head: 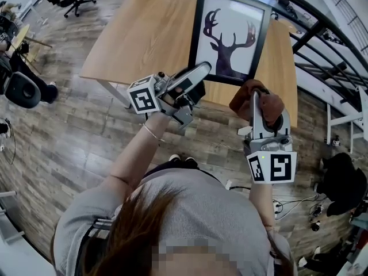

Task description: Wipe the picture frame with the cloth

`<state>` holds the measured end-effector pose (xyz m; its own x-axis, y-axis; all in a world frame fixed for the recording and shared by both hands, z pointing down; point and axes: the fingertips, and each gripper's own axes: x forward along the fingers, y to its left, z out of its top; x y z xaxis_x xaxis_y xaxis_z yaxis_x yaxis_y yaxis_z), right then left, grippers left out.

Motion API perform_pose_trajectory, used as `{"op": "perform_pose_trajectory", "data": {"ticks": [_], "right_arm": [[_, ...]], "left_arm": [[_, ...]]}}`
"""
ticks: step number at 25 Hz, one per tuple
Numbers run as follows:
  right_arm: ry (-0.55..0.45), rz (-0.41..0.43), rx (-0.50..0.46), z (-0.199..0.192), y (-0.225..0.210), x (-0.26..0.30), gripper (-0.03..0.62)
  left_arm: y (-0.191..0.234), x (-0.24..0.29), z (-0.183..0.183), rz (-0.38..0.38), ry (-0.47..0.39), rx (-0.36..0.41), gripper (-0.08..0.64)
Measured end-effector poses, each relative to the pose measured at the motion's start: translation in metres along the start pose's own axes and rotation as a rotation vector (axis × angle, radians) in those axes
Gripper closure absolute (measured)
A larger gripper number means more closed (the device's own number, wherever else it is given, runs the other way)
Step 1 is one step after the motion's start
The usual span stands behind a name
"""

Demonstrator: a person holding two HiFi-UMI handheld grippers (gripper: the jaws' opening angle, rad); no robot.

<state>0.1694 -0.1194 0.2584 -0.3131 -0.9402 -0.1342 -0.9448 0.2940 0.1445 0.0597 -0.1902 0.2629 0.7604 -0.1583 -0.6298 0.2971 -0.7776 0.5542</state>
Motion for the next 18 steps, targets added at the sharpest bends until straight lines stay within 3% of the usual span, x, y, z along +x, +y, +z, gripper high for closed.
{"op": "perform_pose_trajectory", "data": {"ticks": [7, 18], "right_arm": [[0.007, 0.003, 0.046, 0.001, -0.009, 0.017, 0.518], [0.117, -0.031, 0.144, -0.067, 0.007, 0.026, 0.518]], "left_arm": [[0.046, -0.027, -0.016, 0.131, -0.026, -0.115, 0.511], [0.128, -0.128, -0.078, 0.365, -0.039, -0.366, 0.511]]}}
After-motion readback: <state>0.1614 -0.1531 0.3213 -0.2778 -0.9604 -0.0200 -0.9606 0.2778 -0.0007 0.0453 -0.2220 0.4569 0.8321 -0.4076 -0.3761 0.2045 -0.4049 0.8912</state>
